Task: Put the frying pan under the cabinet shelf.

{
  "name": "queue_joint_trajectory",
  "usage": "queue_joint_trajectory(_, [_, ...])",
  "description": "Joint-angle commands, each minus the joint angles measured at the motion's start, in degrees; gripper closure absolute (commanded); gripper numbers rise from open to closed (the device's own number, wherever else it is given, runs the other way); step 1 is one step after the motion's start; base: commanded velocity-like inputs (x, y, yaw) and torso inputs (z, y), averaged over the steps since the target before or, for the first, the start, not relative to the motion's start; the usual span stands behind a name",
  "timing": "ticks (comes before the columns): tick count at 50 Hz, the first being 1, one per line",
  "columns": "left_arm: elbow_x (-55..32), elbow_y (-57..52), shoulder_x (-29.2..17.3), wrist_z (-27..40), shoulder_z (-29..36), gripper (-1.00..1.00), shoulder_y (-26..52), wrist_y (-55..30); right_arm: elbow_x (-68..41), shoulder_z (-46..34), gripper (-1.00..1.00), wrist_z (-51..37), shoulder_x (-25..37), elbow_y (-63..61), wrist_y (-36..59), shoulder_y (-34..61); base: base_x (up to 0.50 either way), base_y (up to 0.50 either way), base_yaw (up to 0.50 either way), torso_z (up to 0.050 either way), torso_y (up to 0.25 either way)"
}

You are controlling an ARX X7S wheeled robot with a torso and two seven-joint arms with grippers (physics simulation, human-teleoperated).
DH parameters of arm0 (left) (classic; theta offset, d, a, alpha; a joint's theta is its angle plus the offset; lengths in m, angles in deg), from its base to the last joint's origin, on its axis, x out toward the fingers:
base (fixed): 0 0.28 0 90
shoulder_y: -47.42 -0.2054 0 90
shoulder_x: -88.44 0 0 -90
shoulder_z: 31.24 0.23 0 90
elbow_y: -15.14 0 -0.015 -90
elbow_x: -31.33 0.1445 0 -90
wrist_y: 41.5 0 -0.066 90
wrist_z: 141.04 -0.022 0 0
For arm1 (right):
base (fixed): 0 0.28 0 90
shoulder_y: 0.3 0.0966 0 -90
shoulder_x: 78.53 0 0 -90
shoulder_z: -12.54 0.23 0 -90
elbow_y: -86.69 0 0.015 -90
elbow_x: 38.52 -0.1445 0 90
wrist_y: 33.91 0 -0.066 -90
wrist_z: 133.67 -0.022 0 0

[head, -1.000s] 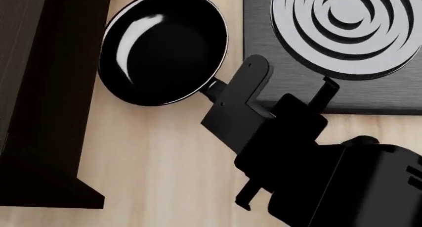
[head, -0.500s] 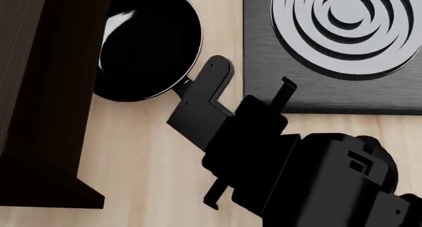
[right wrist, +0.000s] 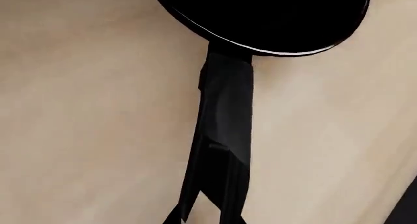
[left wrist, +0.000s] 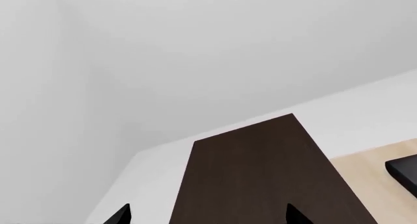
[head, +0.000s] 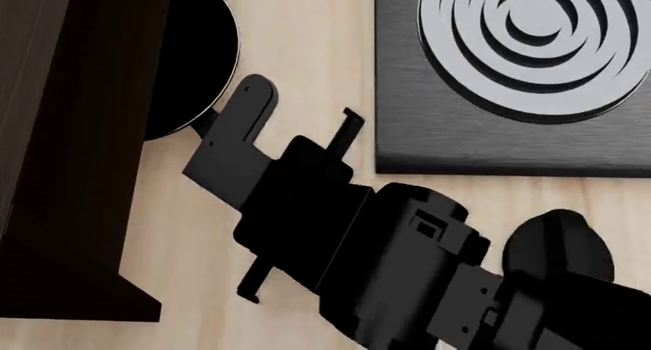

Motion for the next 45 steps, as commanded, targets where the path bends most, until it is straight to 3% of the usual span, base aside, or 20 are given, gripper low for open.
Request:
queue_joint_trajectory(1, [1.39,0.22,-0.6,-0.89,-2.34,-1.0,-3.43,-1.28,0.54,-1.61,1.0,8.01,-7.2,8.05,-8.19,-0.03,0.0,0.0,0.0,0.0,0.0])
queue_joint_trajectory(19, [6.91,0.86,1.04,-3.18,-4.75,-1.0,-10.07,-3.11,3.49,-1.31,1.0,15.52,-15.9,22.39,-17.78,1.1,0.02,0.01,0.02,0.0,-0.014])
queue_joint_trajectory(28, [6.79,0.31,0.32,-3.55,-7.03,-1.0,-12.47,-2.66,1.89,-0.27,1.0,14.63,-14.77,20.39,-17.29,0.44,0.02,0.02,0.03,0.0,-0.024])
queue_joint_trajectory(29, [6.86,0.21,0.36,-3.67,-7.41,-1.0,-12.89,-2.58,1.85,-0.57,-1.0,14.36,-14.16,19.7,-16.63,0.4,0.02,0.02,0.03,0.0,-0.024])
queue_joint_trajectory(45, [5.87,0.28,1.36,-3.54,-8.66,-1.0,-13.0,-3.19,-2.76,0.89,-1.0,7.9,-5.36,7.69,-7.67,0.57,0.0,0.01,0.01,0.0,-0.008])
